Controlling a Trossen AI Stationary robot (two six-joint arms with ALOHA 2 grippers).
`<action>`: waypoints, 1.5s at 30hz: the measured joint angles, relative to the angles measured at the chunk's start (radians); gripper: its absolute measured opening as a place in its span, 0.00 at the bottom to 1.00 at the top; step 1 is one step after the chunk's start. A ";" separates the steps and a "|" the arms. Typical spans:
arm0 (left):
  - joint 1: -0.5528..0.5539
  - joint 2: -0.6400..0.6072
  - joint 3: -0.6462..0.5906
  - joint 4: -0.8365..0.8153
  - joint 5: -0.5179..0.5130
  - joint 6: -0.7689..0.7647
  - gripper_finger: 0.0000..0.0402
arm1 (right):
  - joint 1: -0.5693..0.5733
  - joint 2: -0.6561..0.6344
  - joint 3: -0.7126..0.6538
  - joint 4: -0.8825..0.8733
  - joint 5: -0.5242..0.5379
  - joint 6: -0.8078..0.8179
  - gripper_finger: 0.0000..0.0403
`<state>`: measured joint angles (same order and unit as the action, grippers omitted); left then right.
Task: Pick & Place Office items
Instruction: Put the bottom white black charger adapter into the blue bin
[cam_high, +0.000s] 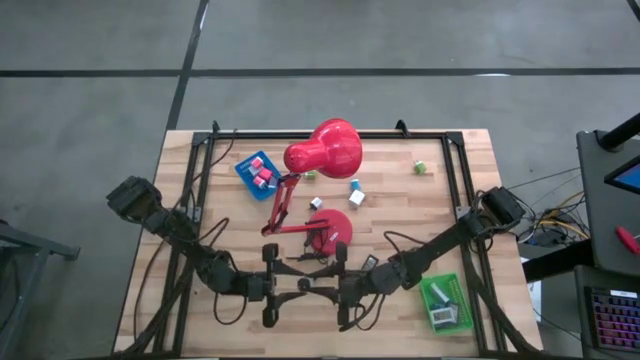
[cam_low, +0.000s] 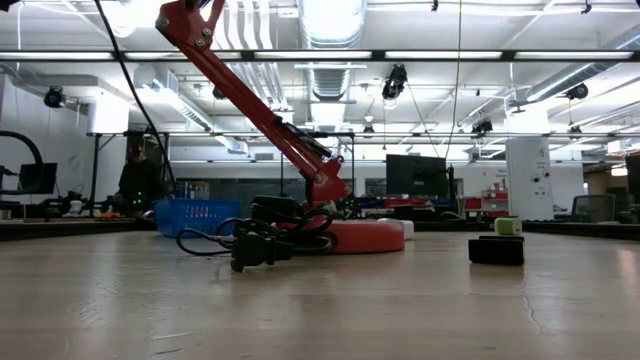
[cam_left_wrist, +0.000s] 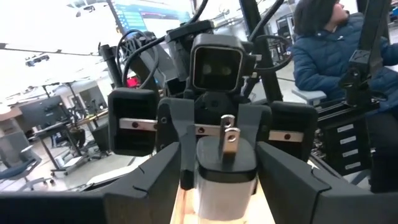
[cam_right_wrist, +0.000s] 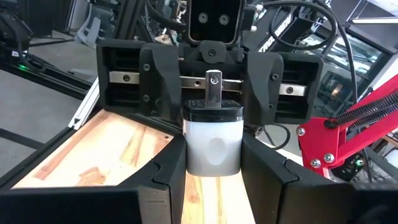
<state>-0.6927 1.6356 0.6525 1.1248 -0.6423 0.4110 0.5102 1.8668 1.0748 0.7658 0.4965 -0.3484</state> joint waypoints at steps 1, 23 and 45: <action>0.002 0.000 0.000 -0.003 0.001 0.000 0.52 | 0.000 0.000 0.000 0.000 0.000 0.000 0.28; 0.056 0.019 0.003 -0.021 0.100 0.000 0.52 | 0.000 0.000 -0.001 -0.003 -0.007 -0.005 0.28; 0.056 0.051 0.042 -0.023 0.104 0.133 0.33 | 0.002 -0.001 -0.002 0.001 -0.003 -0.006 0.28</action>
<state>-0.6369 1.6863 0.6945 1.1016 -0.5381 0.5440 0.5117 1.8656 1.0729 0.7666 0.4934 -0.3545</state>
